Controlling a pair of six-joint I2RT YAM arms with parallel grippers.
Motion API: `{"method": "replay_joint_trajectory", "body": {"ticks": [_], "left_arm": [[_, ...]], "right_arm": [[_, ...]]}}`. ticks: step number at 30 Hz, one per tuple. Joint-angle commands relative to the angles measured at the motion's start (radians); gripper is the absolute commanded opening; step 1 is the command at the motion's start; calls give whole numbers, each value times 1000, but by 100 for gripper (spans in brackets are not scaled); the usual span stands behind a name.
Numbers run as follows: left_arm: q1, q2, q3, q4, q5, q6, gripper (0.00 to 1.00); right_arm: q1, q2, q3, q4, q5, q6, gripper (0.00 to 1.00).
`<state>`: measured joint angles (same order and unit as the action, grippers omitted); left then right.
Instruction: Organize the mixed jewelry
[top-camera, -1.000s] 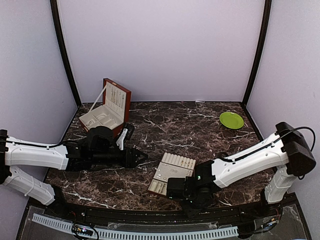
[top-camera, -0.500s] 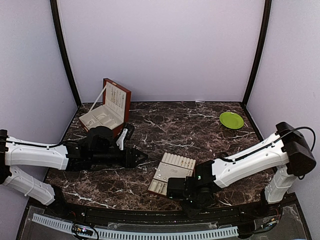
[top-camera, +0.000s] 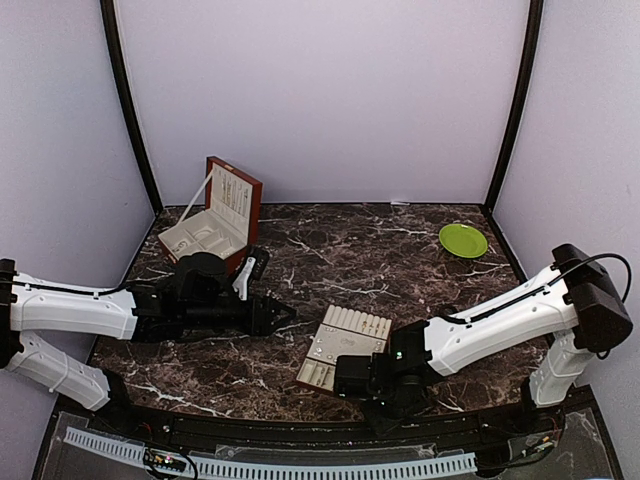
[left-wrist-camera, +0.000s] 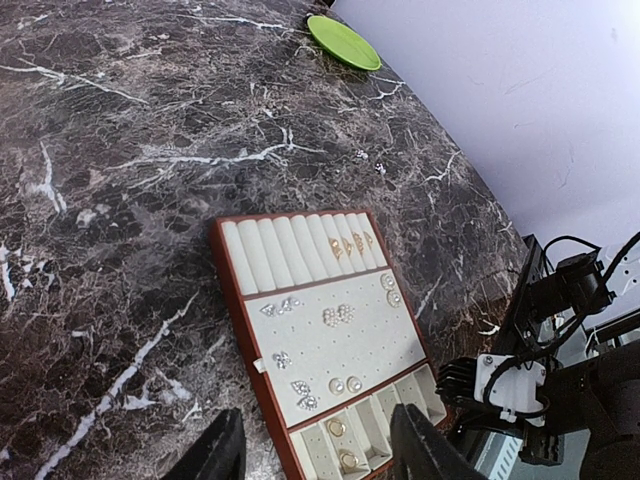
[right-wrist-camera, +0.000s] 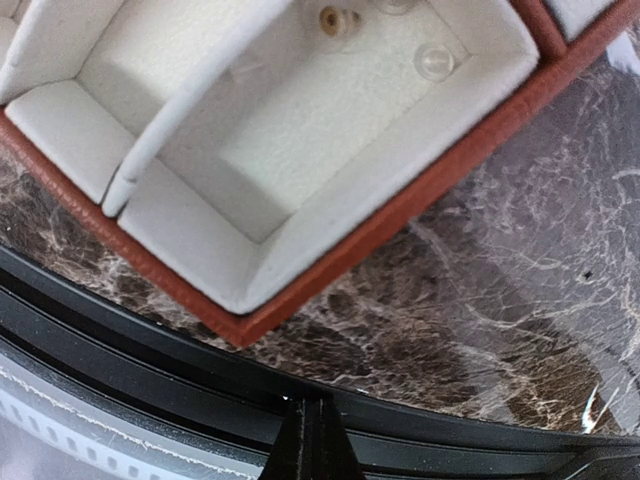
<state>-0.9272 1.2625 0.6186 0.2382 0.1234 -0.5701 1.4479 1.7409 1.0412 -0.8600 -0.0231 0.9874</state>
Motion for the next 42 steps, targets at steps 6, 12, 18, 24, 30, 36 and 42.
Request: {"method": "replay_joint_trajectory", "body": {"ticks": [6,12,18,24,30,36,42], "left_arm": [[6,-19,4,13,6,5,52],[6,-25,-9,22,6,-9,52],[6,-27,-14,26,7,-14,52],[6,-31,-23,34,9,-23,52],[7,-37,-34,41,11,-31,52],[7,-38,-34,39,11,-29,52],[6,-32,-31,40,14,-29,52]], "right_arm": [[-9,-5,2,-16,-5,-35,0],[-37,-22,-2,-14,-17,-57,0],[-57,-32,-9,6,-47,-76,0],[-79,-29,-18,14,-66,-100,0],[-94,-24,-26,25,-79,-111,0],[-109,-20,-30,34,-90,-122,0],[-127,-27,-38,49,-126,-143,0]]}}
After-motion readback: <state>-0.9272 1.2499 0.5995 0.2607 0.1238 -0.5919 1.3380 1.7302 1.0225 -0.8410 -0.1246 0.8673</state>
